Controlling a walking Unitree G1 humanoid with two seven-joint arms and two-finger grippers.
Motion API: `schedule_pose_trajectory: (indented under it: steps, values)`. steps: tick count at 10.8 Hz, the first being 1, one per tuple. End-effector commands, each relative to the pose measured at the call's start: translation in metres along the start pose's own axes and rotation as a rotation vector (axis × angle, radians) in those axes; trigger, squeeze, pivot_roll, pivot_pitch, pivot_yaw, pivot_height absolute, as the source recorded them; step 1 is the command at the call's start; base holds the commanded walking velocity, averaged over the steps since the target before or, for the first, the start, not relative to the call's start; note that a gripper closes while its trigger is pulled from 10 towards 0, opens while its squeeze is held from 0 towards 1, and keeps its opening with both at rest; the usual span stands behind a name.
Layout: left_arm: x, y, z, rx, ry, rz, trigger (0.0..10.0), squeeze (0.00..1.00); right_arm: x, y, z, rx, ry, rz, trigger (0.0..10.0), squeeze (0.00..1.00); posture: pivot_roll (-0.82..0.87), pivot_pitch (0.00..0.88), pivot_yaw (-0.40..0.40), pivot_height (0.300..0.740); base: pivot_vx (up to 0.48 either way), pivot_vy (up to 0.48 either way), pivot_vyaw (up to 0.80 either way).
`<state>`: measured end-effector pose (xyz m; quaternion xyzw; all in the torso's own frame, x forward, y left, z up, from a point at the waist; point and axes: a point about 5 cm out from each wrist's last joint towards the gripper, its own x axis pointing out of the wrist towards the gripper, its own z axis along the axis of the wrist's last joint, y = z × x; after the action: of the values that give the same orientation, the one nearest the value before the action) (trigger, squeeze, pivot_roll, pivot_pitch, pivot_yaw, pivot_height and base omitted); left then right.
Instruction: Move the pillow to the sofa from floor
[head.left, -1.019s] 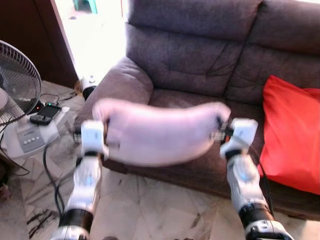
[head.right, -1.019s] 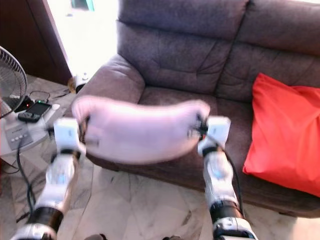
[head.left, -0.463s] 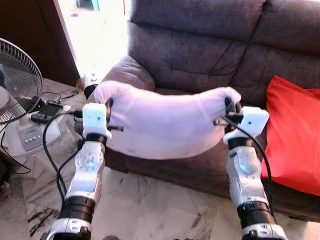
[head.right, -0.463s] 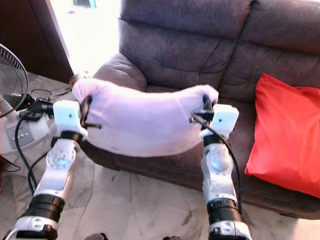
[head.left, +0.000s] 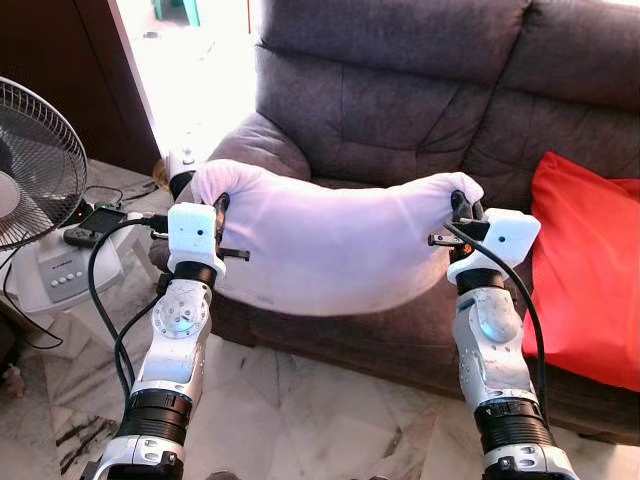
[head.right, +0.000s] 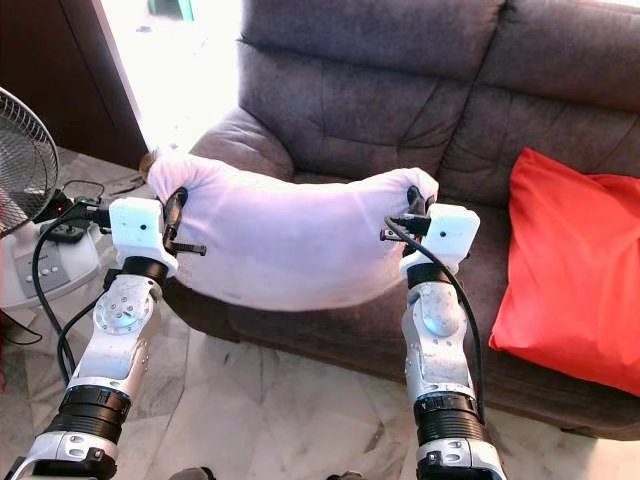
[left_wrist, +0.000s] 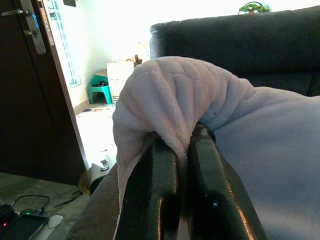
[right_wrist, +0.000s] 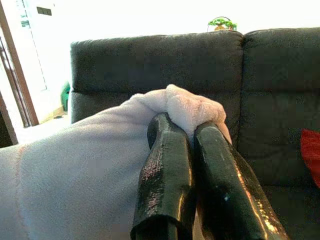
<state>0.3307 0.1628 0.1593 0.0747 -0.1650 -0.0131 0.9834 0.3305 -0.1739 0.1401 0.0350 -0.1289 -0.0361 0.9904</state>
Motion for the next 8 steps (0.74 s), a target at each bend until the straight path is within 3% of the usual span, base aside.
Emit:
schedule_pose_trajectory:
  steps: [1,8]
  values:
    - [0.0071,-0.0011,0.0194,0.002,-0.081,-0.009,10.0,0.00,0.0076,-0.0008,0.0200,0.002,-0.081,0.003,10.0,0.00,0.08,0.041,-0.060,0.740,0.251,0.000,0.00]
    - [0.0068,0.0011,0.0193,0.013,-0.061,-0.007,10.0,0.00,0.0137,-0.0080,0.0214,0.004,-0.042,-0.031,10.0,0.00,0.08,0.073,-0.064,0.740,0.277,0.000,0.00]
